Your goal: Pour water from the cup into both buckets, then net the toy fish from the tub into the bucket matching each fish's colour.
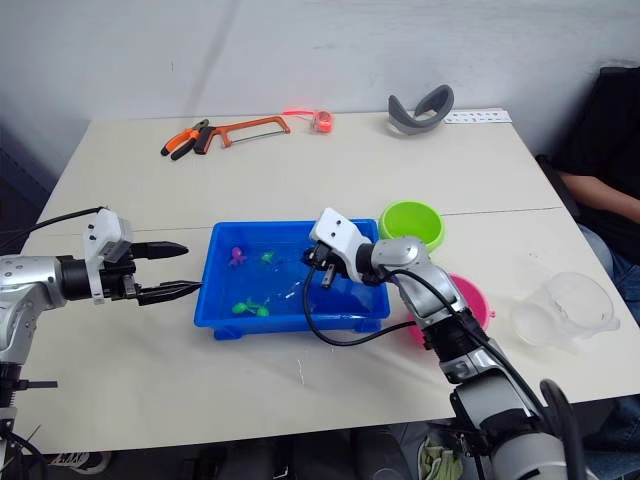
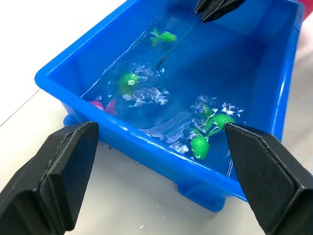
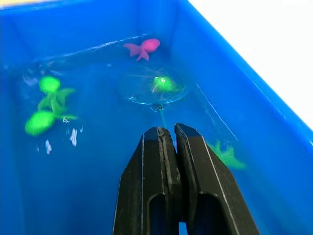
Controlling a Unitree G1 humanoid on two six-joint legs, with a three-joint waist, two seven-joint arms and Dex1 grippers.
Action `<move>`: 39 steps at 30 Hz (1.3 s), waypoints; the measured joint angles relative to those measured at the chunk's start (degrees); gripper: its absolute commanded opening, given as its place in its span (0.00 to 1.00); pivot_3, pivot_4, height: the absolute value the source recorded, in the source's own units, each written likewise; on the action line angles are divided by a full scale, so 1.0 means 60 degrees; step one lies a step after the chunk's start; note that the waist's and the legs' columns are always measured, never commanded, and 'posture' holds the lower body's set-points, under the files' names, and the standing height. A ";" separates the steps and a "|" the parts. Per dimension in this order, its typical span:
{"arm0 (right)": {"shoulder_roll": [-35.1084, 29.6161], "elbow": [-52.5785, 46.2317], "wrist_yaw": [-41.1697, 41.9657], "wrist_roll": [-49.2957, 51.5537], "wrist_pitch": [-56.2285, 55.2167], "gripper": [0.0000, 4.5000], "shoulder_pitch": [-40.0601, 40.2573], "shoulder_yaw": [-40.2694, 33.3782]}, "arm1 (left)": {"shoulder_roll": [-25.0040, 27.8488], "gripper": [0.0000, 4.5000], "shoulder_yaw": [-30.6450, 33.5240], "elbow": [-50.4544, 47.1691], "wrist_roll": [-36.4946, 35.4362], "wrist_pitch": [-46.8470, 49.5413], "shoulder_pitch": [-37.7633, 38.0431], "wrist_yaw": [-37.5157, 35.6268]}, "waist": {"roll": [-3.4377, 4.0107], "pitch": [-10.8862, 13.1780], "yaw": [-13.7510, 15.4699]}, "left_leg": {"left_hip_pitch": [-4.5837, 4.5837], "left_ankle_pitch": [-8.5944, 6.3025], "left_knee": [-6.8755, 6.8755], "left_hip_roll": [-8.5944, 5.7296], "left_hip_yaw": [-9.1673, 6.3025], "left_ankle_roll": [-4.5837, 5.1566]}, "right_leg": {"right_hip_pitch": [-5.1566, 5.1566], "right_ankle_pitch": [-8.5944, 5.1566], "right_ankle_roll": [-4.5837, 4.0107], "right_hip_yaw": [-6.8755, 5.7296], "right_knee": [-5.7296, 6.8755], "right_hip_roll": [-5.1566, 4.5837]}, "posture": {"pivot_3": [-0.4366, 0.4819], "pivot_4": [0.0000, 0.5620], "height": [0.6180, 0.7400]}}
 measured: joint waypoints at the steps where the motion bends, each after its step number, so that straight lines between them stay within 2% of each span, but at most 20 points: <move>1: 0.0132 0.0142 -0.0002 -0.0020 -0.0038 0.00 -0.0068 0.0000 | 0.0000 0.99 0.0017 -0.0004 -0.0014 0.0027 0.0003 0.0014 | 0.0000 0.0000 -0.0005 | 0.0000 0.0000 0.0000 0.0000 0.0001 0.0000 | 0.0000 0.0000 0.0000 0.0000 0.0000 0.0000 | 0.48 0.27 1.00; 12: 0.0577 0.0339 -0.0009 -0.0009 -0.0060 0.00 -0.0146 -0.0093 | 0.0000 0.99 0.0027 -0.0067 -0.0058 0.0070 -0.0005 0.0125 | 0.0000 0.0000 -0.0025 | -0.0001 0.0000 -0.0002 -0.0002 0.0000 0.0000 | 0.0000 0.0000 0.0000 -0.0003 0.0005 -0.0002 | 0.48 0.27 1.00; 18: 0.0764 0.0051 -0.0038 0.0346 -0.0033 0.00 -0.0131 -0.0566 | -0.0002 0.99 0.0026 -0.0060 -0.0058 0.0055 -0.0072 0.0180 | 0.0001 0.0001 -0.0097 | -0.0001 0.0000 -0.0004 -0.0002 -0.0001 -0.0001 | 0.0000 0.0000 0.0000 -0.0003 0.0006 -0.0004 | 0.48 0.27 1.00; 39: -0.0422 -0.0889 0.0410 0.0050 -0.0424 0.00 0.0693 -0.0478 | -0.0050 0.99 -0.0085 0.0516 -0.0009 -0.0079 -0.0846 0.0047 | 0.0001 0.0001 -0.0194 | -0.0001 0.0000 -0.0005 -0.0003 0.0000 -0.0001 | 0.0001 0.0000 0.0000 0.0000 0.0002 -0.0003 | 0.48 0.27 1.00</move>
